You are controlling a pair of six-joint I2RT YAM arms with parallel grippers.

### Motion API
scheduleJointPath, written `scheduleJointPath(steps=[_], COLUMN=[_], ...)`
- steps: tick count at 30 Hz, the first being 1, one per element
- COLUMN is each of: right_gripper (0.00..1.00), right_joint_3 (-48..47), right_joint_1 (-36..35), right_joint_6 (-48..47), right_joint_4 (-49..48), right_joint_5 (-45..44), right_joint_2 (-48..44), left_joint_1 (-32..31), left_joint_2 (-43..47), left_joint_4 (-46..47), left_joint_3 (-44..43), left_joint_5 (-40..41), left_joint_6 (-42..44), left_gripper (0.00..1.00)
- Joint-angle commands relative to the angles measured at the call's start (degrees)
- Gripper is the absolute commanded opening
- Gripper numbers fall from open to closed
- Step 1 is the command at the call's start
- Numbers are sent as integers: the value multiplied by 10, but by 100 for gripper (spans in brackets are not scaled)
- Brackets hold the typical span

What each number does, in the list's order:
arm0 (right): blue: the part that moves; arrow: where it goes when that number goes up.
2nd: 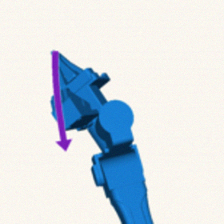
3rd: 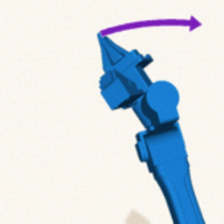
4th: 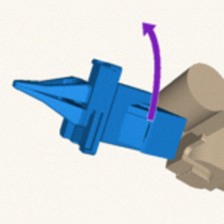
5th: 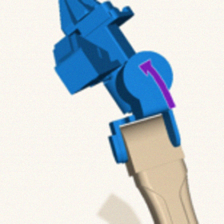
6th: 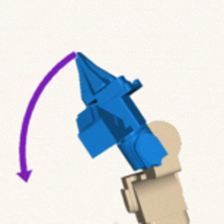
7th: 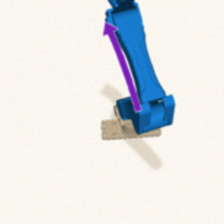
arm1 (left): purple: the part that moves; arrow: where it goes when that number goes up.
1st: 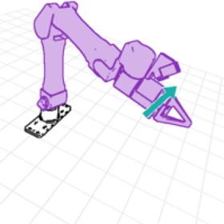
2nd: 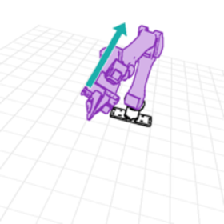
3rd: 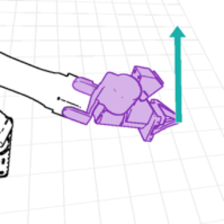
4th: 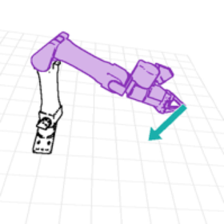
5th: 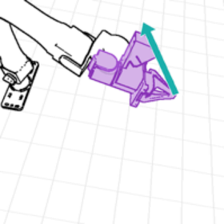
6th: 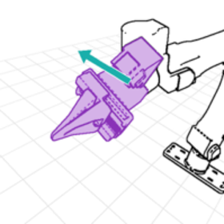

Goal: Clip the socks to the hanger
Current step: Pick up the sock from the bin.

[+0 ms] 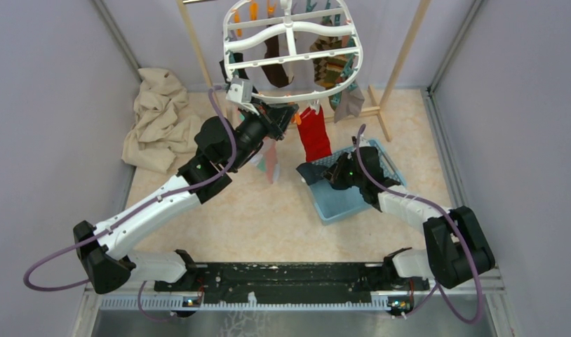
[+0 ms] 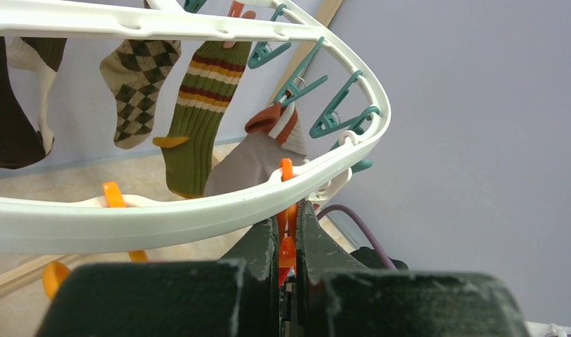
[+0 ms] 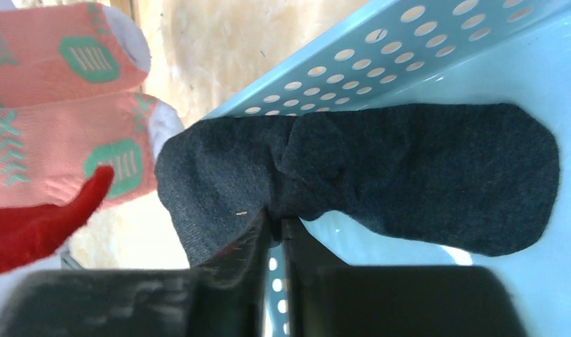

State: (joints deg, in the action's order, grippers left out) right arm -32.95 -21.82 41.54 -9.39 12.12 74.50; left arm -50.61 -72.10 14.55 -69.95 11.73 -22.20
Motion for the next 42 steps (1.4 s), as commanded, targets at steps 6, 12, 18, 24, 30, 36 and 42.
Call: scheduleJointPath(steps=[6,12,18,24,30,36,42], right_gripper=[53,60,62,62,61,58,55], right_joint_3=[8,54,77,72,49,29,12], right_joint_1=[4,0,-16,-20,-23,-23,-23], right_joint_6=[22,78,109,140,131,135,127], right_joint_4=[-83,-155,-199,-275,-278,-298,-289], right_joint_5=[69,94,92,109,100,108,106], right_joint_2=[-1,4,12,49,80,110,112], left_joint_1=[-3,-3,-3,-3,-3,-3,-3], left_joint_2=[1,3,2,7,15,16,17], left_joint_4=[-13,-13,-11,-16,-21,-27,-29], left_joint_3=[-12,-9,-8,-7,-5,-7,-7], left_joint_5=[-23,-21,-23,-22,-16,-13,-13], left_joint_6=[6,5,4,5,9,13,14], left_gripper=[0,0,0,0,0,0,0])
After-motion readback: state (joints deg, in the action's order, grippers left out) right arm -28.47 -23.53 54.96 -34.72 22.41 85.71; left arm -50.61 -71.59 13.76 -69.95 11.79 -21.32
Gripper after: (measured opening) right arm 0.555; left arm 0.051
